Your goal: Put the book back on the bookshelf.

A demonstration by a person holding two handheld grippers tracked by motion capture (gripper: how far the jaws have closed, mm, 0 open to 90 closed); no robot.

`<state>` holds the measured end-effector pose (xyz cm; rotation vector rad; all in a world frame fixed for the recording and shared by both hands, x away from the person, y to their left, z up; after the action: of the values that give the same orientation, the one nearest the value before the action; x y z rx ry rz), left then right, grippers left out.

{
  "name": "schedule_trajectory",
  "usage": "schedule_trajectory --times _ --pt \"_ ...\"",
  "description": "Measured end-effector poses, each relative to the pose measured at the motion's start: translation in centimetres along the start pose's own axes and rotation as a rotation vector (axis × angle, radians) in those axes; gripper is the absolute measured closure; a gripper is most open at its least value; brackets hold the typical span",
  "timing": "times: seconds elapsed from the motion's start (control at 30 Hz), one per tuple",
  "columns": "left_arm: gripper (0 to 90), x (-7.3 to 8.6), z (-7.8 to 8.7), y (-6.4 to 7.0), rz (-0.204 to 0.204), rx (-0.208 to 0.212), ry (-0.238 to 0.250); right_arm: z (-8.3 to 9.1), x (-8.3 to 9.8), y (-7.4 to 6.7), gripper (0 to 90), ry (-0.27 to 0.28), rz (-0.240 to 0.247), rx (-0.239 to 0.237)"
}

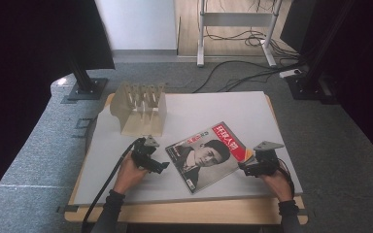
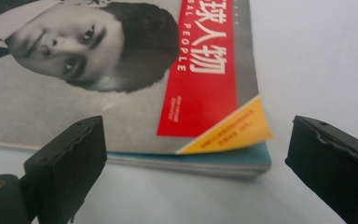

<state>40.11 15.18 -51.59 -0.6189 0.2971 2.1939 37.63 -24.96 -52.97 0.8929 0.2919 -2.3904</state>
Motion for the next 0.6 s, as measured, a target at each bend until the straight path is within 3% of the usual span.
schedule_trajectory --times 0.23,0.43,0.6 --pt "0.0 -2.8 -0.7 -0.2 -0.035 0.037 0.011 -0.4 -1.5 -0.2 4.7 0.001 0.028 0.0" --pt "0.0 -4.7 -1.8 -0.6 -0.063 0.032 0.011 -1.4 -2.3 0.2 5.8 -0.005 0.037 0.009" --pt "0.0 -5.9 -3.3 -0.9 -0.057 0.049 0.019 -2.4 -2.6 0.5 5.8 -0.027 0.035 0.001"
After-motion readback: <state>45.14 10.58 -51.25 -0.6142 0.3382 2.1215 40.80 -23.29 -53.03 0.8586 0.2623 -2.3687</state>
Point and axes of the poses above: each handheld gripper's, and its own axes: z roughly backward along the jaws, x roughly out of its underside, y roughly to its right, the point moved 3 cm from there along -z, roughly forward along the jaws, and after that the axes turned 7 degrees about -y, right-handed, at the moved point
